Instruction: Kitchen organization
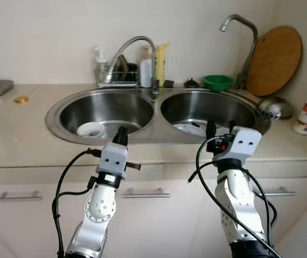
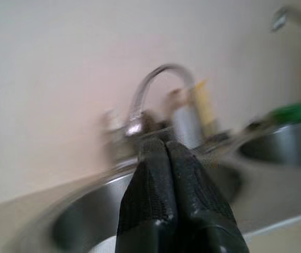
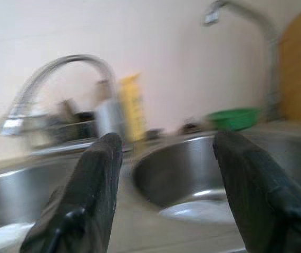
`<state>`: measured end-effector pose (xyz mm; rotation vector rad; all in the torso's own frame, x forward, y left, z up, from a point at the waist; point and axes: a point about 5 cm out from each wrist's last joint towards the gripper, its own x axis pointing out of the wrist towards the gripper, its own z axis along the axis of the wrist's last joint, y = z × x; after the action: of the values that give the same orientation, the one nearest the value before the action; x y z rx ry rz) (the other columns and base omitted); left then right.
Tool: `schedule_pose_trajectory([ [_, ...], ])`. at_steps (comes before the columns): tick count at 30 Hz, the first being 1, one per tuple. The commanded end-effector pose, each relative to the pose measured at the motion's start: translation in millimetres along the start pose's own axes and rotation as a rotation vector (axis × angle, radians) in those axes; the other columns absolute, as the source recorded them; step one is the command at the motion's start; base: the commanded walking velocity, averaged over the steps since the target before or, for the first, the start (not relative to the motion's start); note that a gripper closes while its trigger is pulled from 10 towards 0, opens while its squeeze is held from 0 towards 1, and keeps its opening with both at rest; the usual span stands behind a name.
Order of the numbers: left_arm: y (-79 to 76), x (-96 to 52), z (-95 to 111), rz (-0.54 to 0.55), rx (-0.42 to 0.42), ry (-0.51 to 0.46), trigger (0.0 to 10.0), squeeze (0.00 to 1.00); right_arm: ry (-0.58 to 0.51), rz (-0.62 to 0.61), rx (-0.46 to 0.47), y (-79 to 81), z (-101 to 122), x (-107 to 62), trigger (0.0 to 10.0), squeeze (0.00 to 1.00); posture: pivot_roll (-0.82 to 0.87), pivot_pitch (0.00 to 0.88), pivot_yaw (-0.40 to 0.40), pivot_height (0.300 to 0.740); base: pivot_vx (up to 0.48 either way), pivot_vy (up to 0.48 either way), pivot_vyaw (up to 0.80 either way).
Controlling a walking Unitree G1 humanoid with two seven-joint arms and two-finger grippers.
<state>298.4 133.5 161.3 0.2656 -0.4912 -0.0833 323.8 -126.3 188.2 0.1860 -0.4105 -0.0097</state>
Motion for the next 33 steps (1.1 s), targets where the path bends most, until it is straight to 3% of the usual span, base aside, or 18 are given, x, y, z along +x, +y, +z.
schedule_pose_trajectory([
  [1,-2.3,3.3,3.2,0.002,-0.012,-0.009,10.0,0.00,-0.017,-0.003,-0.021,-4.1,4.9,1.6,10.0,0.00,0.04,0.000,-0.010,0.740,0.000,0.480,0.00],
  [14,-1.9,3.2,3.1,-0.001,-0.008,-0.006,10.0,0.00,0.007,0.004,-0.026,-1.9,0.6,-1.1,10.0,0.00,0.04,0.000,-0.011,0.740,0.000,0.480,0.00],
  [20,-0.5,3.3,4.5,0.006,-0.005,-0.018,10.0,0.00,0.034,-0.014,-0.008,-3.1,-2.7,-0.9,10.0,0.00,0.04,0.000,-0.012,0.740,0.000,0.437,-0.67],
  [33,-2.8,2.2,5.0,-0.020,0.024,-0.028,10.0,0.00,0.038,-0.013,-0.010,-3.2,-3.6,-2.7,10.0,0.00,0.04,0.000,-0.005,0.740,0.000,0.000,-0.79],
])
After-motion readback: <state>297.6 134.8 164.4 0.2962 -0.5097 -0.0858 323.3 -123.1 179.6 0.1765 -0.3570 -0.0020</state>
